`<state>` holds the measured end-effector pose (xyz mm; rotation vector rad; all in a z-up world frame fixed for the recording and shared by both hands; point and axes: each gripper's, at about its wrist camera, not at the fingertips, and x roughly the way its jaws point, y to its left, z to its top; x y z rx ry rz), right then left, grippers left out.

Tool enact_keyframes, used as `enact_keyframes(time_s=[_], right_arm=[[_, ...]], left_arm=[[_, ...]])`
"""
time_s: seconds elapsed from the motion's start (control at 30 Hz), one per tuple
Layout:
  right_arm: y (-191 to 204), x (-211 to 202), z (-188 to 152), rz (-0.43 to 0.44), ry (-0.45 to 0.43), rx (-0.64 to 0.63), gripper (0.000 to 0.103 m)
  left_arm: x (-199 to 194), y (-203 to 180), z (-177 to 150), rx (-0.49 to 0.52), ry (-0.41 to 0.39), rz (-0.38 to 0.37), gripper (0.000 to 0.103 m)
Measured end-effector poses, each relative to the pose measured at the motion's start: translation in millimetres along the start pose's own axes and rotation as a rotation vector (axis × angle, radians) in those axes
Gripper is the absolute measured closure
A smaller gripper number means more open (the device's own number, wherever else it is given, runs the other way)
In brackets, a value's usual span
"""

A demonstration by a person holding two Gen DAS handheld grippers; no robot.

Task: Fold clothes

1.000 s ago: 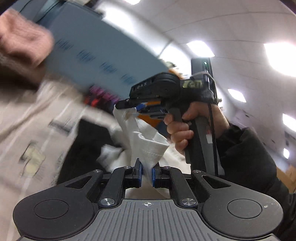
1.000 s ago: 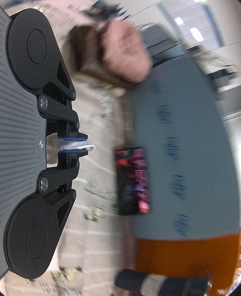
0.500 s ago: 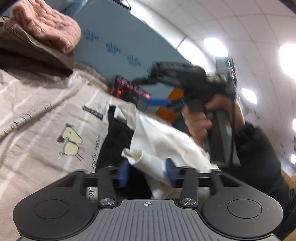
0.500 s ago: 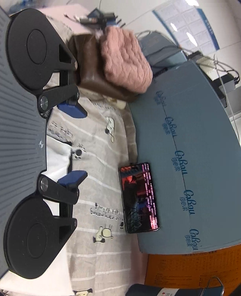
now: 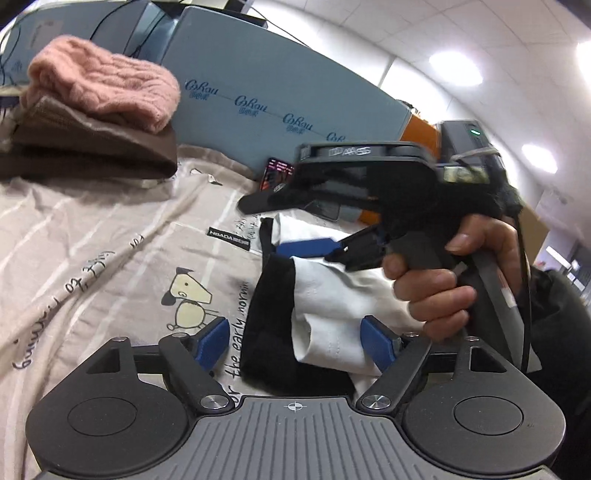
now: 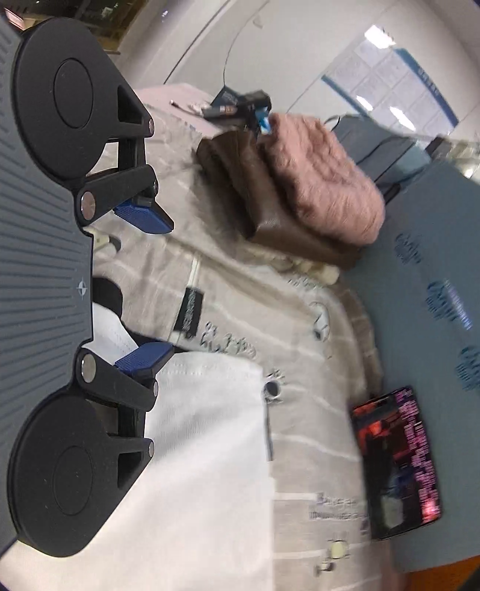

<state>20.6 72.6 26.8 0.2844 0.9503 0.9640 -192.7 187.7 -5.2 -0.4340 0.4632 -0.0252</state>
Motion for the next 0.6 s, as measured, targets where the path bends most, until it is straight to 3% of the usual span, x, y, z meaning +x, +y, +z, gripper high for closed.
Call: enact_keyframes(time_s=[0.1, 0.23, 0.37, 0.5, 0.6], right_arm=[[-1.5, -37.2, 3.0, 0.010, -0.095, -0.023, 0.031], [-20.7, -91.5, 3.6, -0.069, -0.233, -0.037, 0.020], [-60.2, -131.9, 1.2, -0.171, -0.328, 0.028, 0.017], [-102.3, -153.7, -5.0, -0.247, -0.368, 0.142, 0.016], [-127.6, -153.7, -8.9, -0.237, -0.345, 0.214, 0.016]], left_arm=[[-8.9, -0.4, -0.8, -0.008, 0.022, -0.004, 0.013], [-16.4, -8.7, -6.7, 0.033, 0.060, -0.034, 0.005], [-8.0, -17.1, -11.2, 0.036, 0.135, -0.111, 0.004], [6.8, -27.0, -12.0, 0.016, 0.165, -0.147, 0.000], [19.0, -29.6, -8.5, -0.042, 0.160, -0.167, 0.001]])
